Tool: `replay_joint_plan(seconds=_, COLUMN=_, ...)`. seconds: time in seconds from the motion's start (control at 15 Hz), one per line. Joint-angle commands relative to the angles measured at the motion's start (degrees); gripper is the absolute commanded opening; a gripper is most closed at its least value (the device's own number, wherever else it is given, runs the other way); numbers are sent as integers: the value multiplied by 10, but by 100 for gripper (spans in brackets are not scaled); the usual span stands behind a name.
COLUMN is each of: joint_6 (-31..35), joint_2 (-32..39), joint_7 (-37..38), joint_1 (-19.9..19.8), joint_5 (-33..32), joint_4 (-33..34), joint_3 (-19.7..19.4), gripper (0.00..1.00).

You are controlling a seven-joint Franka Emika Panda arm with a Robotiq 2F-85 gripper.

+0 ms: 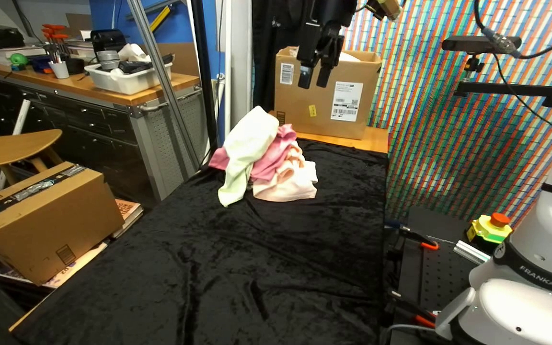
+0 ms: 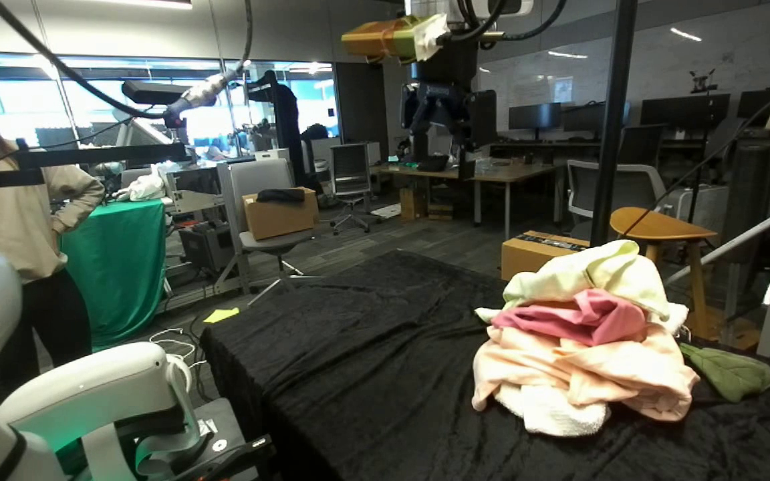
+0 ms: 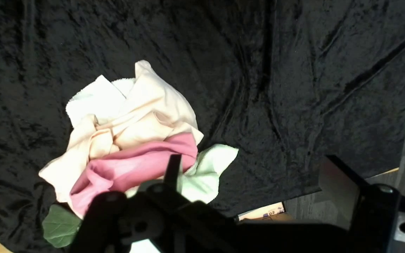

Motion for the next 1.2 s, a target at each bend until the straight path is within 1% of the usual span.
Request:
replay_joint_plan(seconds=0.0, joint_6=18, joint_2=-85, joint_7=-39, joint_1=7, joint_5=22, joint_4=-77, joint_3=-15, gripper=100)
replay_joint_plan(seconds=0.33, joint_6=29, joint_2=-153, joint_7=-69, joint_1=7, joint_5=28, joint_4=-145, joint_3=-35, gripper=100)
replay_joint_plan(seconds=0.47, joint_6=52, joint_2=-165, joint_7=-77, joint_1=4, joint_5=18, joint_4=-163, joint_3=-39, gripper=100)
replay_joint_plan(seconds=0.67, joint_6=91, joint_2=-168, joint_7=-114, joint_1=5, joint_5=-7, joint_4=-181, joint_3=-45, gripper=100)
replay_joint_plan(seconds=0.8, joint_6=103, joint_2=-165, joint_7=-136, joint_1=8, joint_5=-16, joint_4=-186, joint_3=-50, gripper=100)
replay_joint_plan(seconds=1.07, joint_6=108, joint_2=-164, joint_7=-160, joint_1=9, joint_5=-25, joint_4=-195, joint_3=-58, gripper=100)
replay_joint_plan(seconds=1.13, joint_6=90, joint_2=-153, joint_7=-141, joint_1=7, joint_5=-23, joint_4=-184, joint_3=-53, gripper=100)
